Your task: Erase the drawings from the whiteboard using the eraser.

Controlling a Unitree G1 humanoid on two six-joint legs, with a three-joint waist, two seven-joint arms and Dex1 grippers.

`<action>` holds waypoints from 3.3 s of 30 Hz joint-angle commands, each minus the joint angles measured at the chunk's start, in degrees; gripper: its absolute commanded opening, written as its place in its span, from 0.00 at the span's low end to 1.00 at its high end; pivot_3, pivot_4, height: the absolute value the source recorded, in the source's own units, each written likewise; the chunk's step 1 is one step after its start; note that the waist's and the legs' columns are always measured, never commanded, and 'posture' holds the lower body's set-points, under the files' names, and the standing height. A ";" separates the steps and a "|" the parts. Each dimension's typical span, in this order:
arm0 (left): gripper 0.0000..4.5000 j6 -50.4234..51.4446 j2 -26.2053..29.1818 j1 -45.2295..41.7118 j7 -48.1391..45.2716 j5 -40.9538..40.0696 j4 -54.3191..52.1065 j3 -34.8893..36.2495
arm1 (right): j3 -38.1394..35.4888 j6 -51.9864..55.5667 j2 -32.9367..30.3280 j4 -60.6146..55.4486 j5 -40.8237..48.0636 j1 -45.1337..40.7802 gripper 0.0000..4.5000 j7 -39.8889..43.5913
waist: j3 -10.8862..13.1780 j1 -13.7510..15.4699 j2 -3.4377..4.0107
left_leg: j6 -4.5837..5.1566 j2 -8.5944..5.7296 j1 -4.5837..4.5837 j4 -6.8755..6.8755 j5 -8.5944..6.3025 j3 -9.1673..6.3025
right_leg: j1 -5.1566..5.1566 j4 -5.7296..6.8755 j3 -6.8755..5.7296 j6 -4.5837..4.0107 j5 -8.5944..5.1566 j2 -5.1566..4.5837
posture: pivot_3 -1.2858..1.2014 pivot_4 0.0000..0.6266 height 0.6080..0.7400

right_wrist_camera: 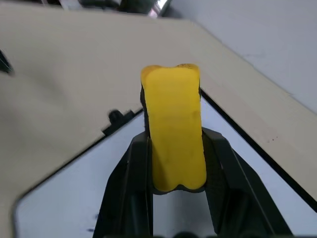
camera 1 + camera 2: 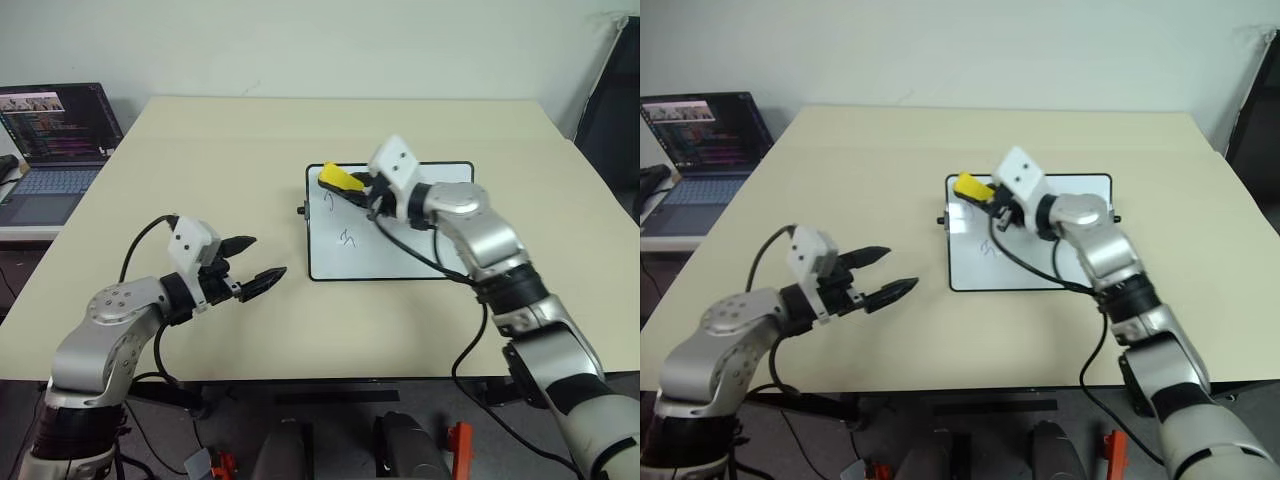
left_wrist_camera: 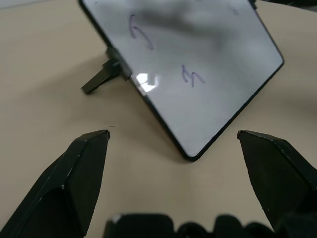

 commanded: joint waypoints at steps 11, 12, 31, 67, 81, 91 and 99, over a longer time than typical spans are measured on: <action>1.00 1.09 -0.22 2.13 3.38 -1.58 -8.10 2.60 | 4.29 -18.09 4.46 30.35 -15.65 -10.19 0.22 -4.63 | -0.01 -0.28 -0.07 | -0.01 0.00 0.17 -0.02 0.00 -0.09 | 0.12 0.15 -0.07 -0.08 0.00 0.00 | 0.52 0.24 1.00; 1.00 1.14 -0.13 1.99 3.37 -1.62 -8.02 2.63 | 5.16 -18.60 4.10 30.26 -16.33 -9.21 0.22 -2.65 | -0.03 -0.29 -0.09 | -0.01 0.00 0.20 -0.02 0.00 -0.09 | 0.15 0.16 -0.07 -0.08 0.00 0.00 | 0.52 0.24 1.00; 1.00 1.39 -0.55 -1.64 1.88 -1.05 -5.87 0.24 | 0.15 -17.77 2.20 32.12 -17.60 -11.82 0.22 -7.73 | -0.36 -0.37 -0.31 | 0.04 0.07 1.29 0.01 0.06 -0.16 | 1.15 0.13 -0.07 -0.40 -0.24 0.08 | 0.52 0.24 1.00; 1.00 -1.86 3.36 -10.80 -6.02 1.42 2.00 -1.62 | -32.72 11.92 -36.29 -25.97 13.38 26.79 0.22 28.97 | -0.16 1.34 -0.23 | -0.06 0.07 -0.53 -0.75 -0.18 -0.69 | -0.16 -0.79 -0.98 -0.39 -0.27 -0.08 | 0.52 0.24 1.00; 1.00 -1.13 4.31 -9.90 -7.65 1.72 2.21 -1.93 | -32.32 8.89 -39.58 -21.76 12.84 33.13 0.22 26.85 | -0.11 0.53 -0.16 | -0.03 0.12 -0.18 -0.65 -0.15 -0.65 | 0.14 -0.64 -0.91 -0.38 -0.26 0.03 | 0.52 0.24 1.00; 1.00 -0.84 4.17 -9.77 -7.29 1.55 1.53 -1.70 | -31.56 8.32 -39.91 -20.03 13.25 31.65 0.22 26.62 | -0.11 0.96 -0.16 | -0.03 0.12 -0.18 -0.67 -0.16 -0.66 | 0.14 -0.62 -0.92 -0.39 -0.25 0.02 | 0.52 0.24 1.00; 1.00 -0.68 3.90 -9.48 -6.88 1.39 1.41 -1.88 | -30.74 8.61 -39.42 -20.42 13.48 31.05 0.22 26.55 | -0.11 0.98 -0.15 | -0.03 0.12 -0.18 -0.66 -0.16 -0.66 | 0.14 -0.61 -0.92 -0.39 -0.25 0.02 | 0.52 0.24 1.00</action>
